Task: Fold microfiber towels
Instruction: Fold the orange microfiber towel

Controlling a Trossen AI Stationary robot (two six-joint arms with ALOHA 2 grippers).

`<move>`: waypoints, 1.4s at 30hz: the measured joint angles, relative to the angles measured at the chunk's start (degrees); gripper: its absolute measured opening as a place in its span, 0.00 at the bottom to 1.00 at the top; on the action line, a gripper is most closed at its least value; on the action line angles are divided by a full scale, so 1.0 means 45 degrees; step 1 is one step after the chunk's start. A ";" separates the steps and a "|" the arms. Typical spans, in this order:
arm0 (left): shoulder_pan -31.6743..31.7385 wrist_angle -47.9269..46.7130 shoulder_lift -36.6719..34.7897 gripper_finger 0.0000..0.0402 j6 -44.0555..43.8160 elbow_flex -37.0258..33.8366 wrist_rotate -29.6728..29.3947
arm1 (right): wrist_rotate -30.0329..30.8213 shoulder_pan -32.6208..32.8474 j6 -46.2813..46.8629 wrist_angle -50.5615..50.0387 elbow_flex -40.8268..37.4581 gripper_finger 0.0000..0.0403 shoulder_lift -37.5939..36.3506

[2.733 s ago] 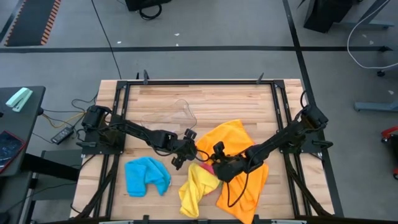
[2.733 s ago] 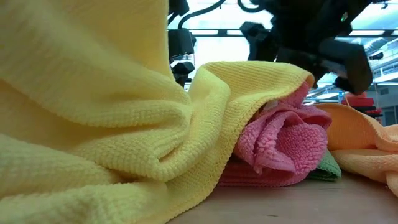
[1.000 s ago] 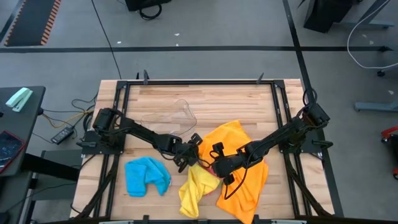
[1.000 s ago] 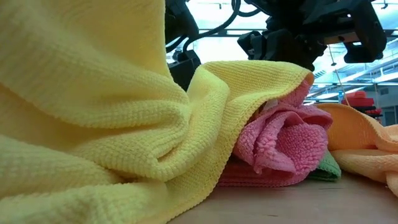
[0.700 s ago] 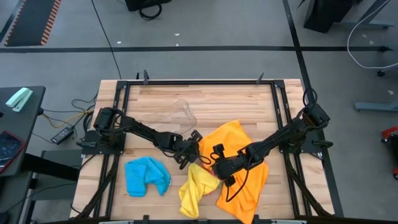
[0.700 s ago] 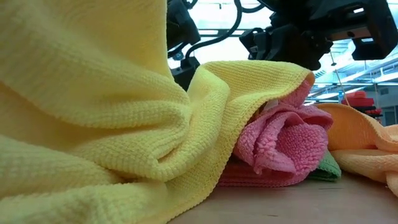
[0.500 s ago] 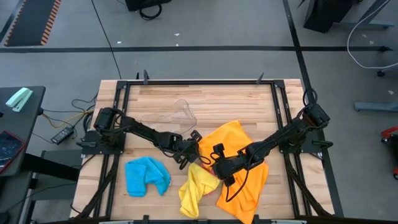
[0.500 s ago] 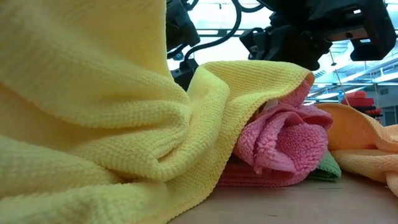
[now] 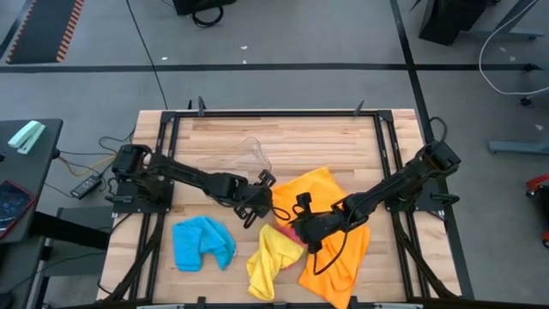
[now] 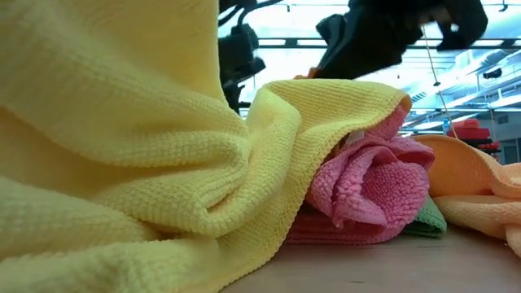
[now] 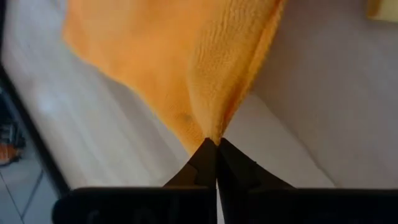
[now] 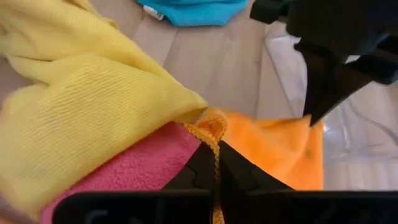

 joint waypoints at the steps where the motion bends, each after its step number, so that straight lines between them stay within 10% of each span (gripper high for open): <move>1: 0.0018 -0.0430 -0.0070 0.02 -0.0126 0.0177 0.0038 | -0.0004 0.0000 0.0000 -0.0141 0.0002 0.03 -0.0195; 16: -0.0429 -0.3024 -0.0518 0.01 -0.0911 0.3258 0.0313 | -0.0354 0.0049 0.0335 -0.2859 0.0017 0.03 -0.4289; 26: 0.1709 -0.1887 -0.0479 0.01 0.1354 0.4820 0.0768 | -0.0408 -0.1098 -0.1019 -0.5806 0.0017 0.03 -0.6600; 42: 0.6048 -0.0025 -0.0181 0.01 0.3671 0.6427 0.3554 | -0.3488 -0.9238 -0.8022 -0.5561 0.0012 0.02 -0.8398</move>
